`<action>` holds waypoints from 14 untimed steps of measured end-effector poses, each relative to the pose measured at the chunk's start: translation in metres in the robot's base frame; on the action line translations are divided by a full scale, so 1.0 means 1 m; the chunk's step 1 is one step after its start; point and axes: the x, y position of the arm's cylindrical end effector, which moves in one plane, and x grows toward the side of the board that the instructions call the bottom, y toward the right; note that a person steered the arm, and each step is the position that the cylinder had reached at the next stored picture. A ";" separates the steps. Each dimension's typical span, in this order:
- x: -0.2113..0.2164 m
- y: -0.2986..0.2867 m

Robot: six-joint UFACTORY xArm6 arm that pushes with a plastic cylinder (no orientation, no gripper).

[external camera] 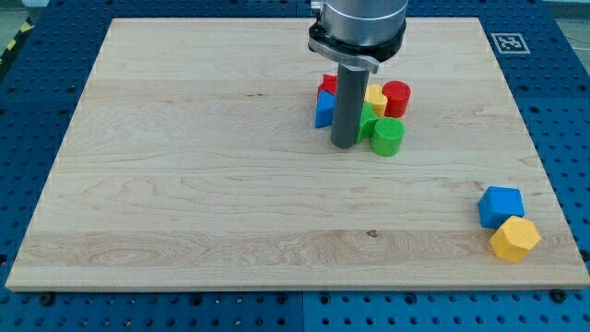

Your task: Move the green circle towards the blue cube

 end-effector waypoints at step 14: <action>0.008 0.126</action>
